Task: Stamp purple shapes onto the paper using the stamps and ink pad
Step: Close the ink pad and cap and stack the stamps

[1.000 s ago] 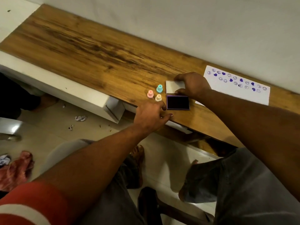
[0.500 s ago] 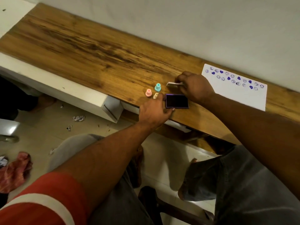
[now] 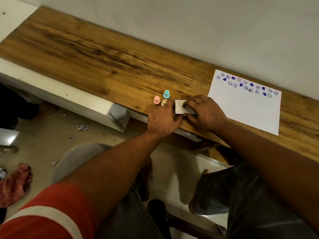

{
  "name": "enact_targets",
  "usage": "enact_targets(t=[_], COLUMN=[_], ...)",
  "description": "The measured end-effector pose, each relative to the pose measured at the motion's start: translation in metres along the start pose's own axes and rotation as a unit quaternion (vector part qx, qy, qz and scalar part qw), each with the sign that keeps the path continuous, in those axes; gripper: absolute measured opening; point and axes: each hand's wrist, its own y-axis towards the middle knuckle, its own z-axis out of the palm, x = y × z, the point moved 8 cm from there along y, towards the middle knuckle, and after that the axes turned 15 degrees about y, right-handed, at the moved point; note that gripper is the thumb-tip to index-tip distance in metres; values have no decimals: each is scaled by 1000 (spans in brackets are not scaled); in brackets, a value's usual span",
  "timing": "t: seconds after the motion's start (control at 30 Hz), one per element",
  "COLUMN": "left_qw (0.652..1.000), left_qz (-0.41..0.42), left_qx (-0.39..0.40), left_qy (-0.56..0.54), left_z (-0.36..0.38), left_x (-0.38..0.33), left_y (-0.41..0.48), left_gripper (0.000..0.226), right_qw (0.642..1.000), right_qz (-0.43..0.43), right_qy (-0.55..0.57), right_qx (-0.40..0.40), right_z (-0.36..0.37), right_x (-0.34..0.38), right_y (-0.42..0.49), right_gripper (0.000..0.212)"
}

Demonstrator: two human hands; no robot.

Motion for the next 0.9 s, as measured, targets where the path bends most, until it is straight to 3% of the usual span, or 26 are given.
enact_targets(t=[0.47,0.73,0.9], left_qw=[1000,999,999], left_qz=[5,9,10], left_qx=[-12,-27,-35], left_qy=[10,21,31], left_z=[3,4,3], left_x=[2,1,0], left_y=[0,-1,-1], left_gripper=[67,71,72], right_qw=[999,986,981], right_qz=[19,95,99], right_qy=[46,123,157], right_qx=[-7,-64,-61], right_z=[5,-9,-4], right_x=[-8,-32,-41], right_y=[-10,-24,-19], right_gripper=[50,79,71])
